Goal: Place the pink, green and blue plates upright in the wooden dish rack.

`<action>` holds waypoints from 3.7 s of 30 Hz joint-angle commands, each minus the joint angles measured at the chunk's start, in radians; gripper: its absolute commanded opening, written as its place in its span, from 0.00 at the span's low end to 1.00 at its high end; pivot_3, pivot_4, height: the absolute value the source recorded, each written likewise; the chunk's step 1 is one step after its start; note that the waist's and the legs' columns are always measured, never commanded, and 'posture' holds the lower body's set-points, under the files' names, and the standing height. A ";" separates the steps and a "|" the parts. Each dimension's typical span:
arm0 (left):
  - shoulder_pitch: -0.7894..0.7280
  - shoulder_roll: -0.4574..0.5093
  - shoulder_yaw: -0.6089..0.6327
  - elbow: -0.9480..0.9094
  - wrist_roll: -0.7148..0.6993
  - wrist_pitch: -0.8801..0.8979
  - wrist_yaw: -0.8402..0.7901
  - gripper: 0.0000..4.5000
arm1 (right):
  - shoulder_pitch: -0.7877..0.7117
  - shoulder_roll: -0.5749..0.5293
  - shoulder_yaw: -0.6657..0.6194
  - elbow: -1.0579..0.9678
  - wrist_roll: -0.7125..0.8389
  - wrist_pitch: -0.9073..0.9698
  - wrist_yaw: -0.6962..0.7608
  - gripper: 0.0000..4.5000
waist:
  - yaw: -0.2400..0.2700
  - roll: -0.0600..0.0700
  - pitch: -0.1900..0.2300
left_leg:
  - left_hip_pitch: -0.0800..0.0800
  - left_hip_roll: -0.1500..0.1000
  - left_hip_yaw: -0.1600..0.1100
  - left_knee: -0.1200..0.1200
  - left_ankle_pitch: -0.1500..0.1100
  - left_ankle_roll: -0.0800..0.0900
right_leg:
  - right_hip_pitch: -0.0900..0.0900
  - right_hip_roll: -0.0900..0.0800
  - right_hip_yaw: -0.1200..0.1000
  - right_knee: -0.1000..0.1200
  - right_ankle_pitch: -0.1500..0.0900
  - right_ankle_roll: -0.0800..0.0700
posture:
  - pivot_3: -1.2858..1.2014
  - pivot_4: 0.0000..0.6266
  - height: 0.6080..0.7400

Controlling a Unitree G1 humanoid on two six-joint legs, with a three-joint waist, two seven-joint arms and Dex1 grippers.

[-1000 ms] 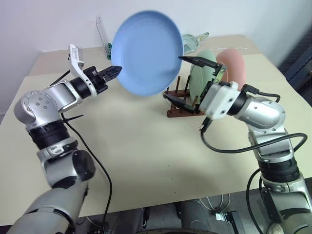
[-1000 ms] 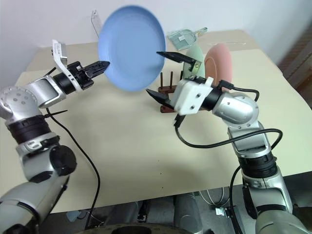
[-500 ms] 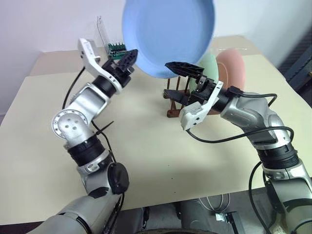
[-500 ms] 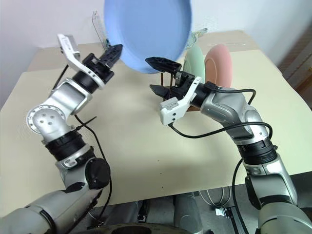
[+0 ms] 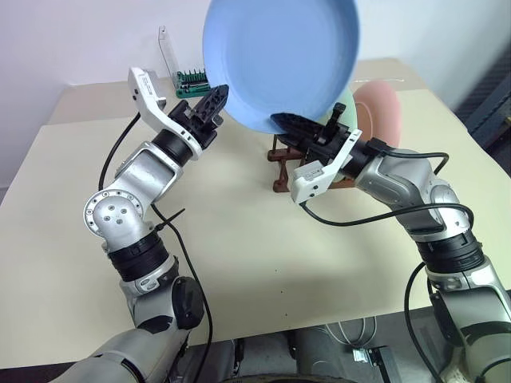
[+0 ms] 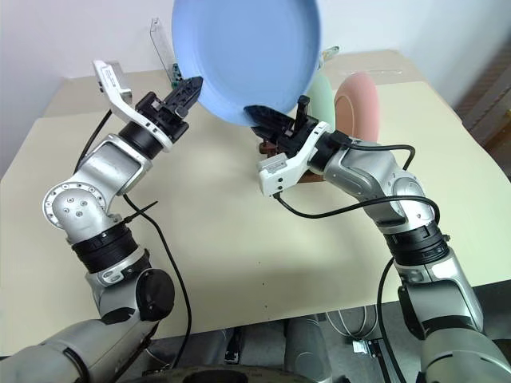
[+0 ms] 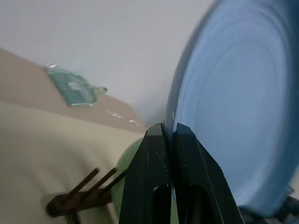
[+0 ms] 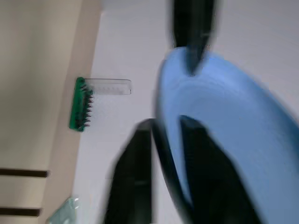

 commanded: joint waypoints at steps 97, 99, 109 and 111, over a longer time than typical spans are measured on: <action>0.165 0.610 -0.277 0.274 0.339 -0.707 -0.987 0.99 | 0.050 0.395 -0.508 -0.048 2.217 1.235 -0.460 0.00 | -0.006 0.002 0.000 | -0.002 0.004 0.001 -0.002 -0.003 0.005 | -0.003 0.001 -0.002 -0.002 0.002 -0.004 | 0.52 0.24 1.00; 0.168 0.609 -0.279 0.272 0.342 -0.708 -0.985 0.99 | 0.047 0.399 -0.513 -0.038 2.221 1.238 -0.457 0.00 | -0.005 0.002 0.000 | -0.002 0.004 0.001 -0.002 -0.003 0.005 | -0.003 0.001 -0.002 -0.002 0.002 -0.004 | 0.52 0.24 1.00; 0.171 0.610 -0.278 0.261 0.342 -0.697 -0.979 1.00 | 0.033 0.387 -0.517 -0.016 2.205 1.261 -0.448 0.88 | -0.005 0.002 0.000 | -0.002 0.004 0.001 -0.002 -0.003 0.005 | -0.003 0.002 -0.002 -0.002 0.002 -0.003 | 0.52 0.24 1.00; 0.170 0.610 -0.278 0.262 0.342 -0.695 -0.979 1.00 | 0.028 0.380 -0.516 -0.018 2.190 1.259 -0.440 0.99 | -0.005 0.002 0.000 | -0.002 0.004 0.001 -0.002 -0.003 0.005 | -0.003 0.002 -0.002 -0.002 0.002 -0.003 | 0.52 0.24 1.00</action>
